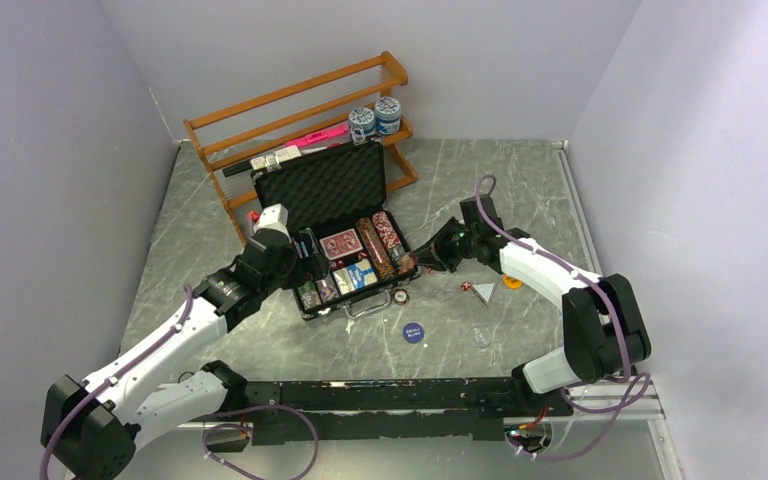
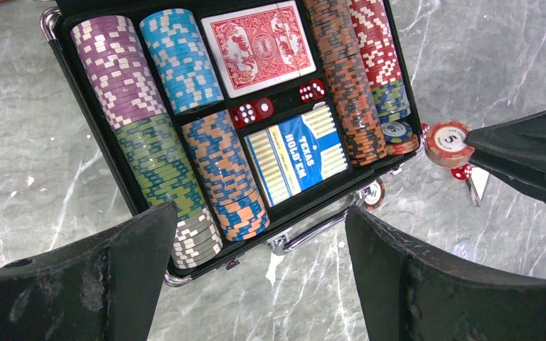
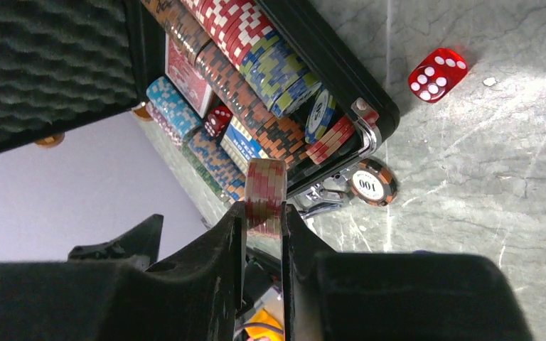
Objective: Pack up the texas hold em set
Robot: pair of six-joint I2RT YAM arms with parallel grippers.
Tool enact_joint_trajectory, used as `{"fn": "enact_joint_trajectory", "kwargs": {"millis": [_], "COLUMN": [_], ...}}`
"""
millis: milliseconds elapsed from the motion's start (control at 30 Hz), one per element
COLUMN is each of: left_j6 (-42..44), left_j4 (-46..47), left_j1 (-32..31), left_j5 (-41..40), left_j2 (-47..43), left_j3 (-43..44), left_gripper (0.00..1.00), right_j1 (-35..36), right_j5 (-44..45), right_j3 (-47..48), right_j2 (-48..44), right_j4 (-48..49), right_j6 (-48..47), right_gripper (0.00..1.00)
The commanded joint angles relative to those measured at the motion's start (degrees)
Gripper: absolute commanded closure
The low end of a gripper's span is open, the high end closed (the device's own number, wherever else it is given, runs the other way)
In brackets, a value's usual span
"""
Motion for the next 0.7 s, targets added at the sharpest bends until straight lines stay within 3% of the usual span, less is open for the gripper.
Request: {"fn": "enact_joint_trajectory", "kwargs": {"millis": [0, 667], "left_j6": [-0.1, 0.5], "left_j4": [1.5, 0.6], "left_j1": [-0.2, -0.2], "left_j5": [-0.3, -2.5], "left_j2": [-0.2, 0.8], "left_j3": [-0.1, 0.3], "left_gripper": [0.08, 0.08], "right_j1": [0.3, 2.4], "right_j5": [4.0, 6.9], "right_j3": [1.6, 4.1], "right_j2": [0.1, 4.9], "right_j4": [0.6, -0.6], "right_j6": [3.2, 7.8], "right_gripper": [0.86, 0.80]}}
